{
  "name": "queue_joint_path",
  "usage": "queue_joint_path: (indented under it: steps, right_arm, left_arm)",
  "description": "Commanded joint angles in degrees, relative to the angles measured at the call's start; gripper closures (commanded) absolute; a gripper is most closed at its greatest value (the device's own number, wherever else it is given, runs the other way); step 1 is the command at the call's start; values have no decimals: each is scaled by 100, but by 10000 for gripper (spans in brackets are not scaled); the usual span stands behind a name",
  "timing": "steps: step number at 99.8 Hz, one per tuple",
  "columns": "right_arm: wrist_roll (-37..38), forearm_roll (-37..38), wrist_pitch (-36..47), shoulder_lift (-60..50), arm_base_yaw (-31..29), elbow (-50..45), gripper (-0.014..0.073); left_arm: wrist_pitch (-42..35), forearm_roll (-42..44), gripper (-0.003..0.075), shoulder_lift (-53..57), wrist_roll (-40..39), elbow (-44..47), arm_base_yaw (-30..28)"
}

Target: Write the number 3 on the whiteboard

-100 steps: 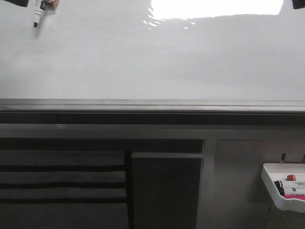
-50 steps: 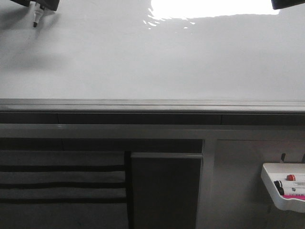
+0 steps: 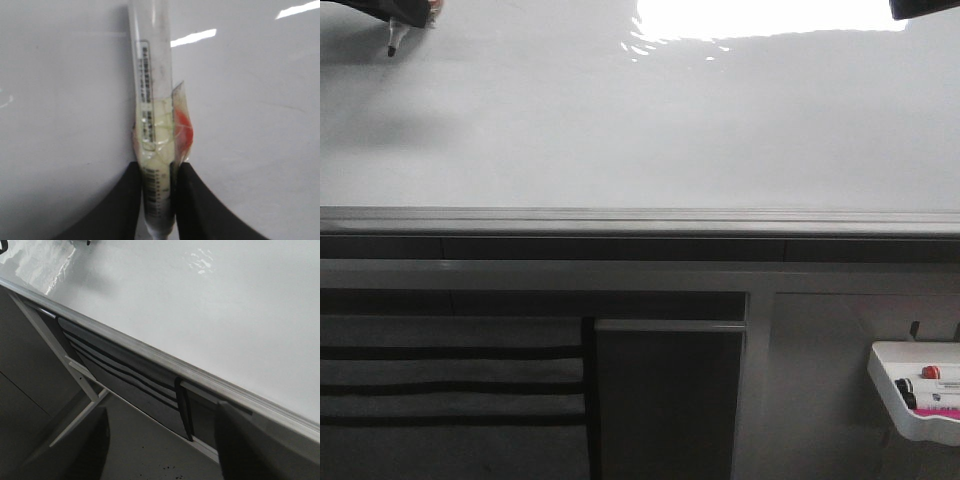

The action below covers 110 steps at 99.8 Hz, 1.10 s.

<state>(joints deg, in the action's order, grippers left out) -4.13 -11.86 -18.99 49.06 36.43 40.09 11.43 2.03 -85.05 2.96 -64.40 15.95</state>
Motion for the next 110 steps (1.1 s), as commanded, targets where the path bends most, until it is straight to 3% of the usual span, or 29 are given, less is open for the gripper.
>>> queue_joint_path:
  steps: [1, 22, 40, 60, 80, 92, 110]
  right_arm:
    - [-66, -7, 435, -19, 5, 208, 186]
    - [-66, 93, 409, -19, -5, 208, 186]
    - [-40, 274, 120, -208, -316, 208, 186]
    - [54, 218, -66, -315, -982, 208, 186]
    - [-26, 82, -836, 25, -918, 511, 197]
    - [-692, -232, -1598, 426, -665, 1051, 232]
    - [-2634, -1398, -2676, 1028, -258, 1906, 249]
  left_arm:
    - [-400, -54, 629, 197, 14, -217, -14]
    - [-217, -54, 661, 197, 14, -217, -14]
    - [1237, 288, 661, 418, 93, -515, -14]
    - [2836, 221, 661, 1058, 1249, -626, 210]
    - [4005, -623, 661, 1645, 2983, -626, 966]
    - [4427, -1116, 661, 1756, 3681, -626, 1523]
    - [4514, -1127, 661, 1762, 3984, -626, 2199]
